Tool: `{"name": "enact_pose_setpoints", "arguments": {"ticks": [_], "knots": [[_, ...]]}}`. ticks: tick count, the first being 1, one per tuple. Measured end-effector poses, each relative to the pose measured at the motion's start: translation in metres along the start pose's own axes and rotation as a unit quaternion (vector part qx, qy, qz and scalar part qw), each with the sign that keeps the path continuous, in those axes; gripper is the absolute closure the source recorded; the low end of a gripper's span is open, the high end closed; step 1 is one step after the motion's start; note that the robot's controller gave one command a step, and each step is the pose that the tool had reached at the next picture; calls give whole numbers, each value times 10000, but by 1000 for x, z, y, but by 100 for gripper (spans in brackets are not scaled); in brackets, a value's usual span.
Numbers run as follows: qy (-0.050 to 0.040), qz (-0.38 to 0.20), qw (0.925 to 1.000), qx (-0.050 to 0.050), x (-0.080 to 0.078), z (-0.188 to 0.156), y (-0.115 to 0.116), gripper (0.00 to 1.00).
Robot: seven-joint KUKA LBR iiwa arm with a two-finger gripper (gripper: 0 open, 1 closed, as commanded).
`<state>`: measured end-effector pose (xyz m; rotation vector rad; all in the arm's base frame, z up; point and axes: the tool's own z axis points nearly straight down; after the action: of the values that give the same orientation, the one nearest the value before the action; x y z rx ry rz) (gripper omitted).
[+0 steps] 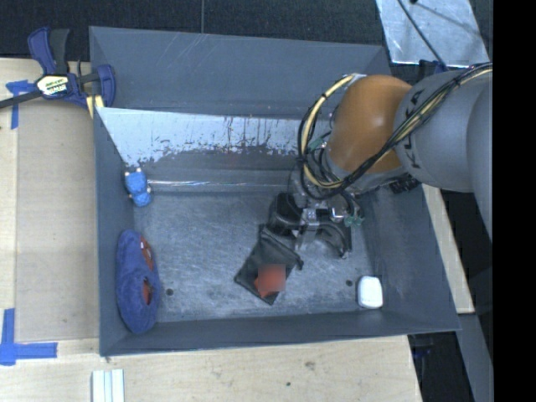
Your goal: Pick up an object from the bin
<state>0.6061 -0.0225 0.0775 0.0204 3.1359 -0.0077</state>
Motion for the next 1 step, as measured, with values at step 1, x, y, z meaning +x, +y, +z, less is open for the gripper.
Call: {"name": "enact_pose_setpoints", "arguments": {"ticks": [1], "knots": [[-29, -39, 10000, -23, 14, -106, 9, 100]]}}
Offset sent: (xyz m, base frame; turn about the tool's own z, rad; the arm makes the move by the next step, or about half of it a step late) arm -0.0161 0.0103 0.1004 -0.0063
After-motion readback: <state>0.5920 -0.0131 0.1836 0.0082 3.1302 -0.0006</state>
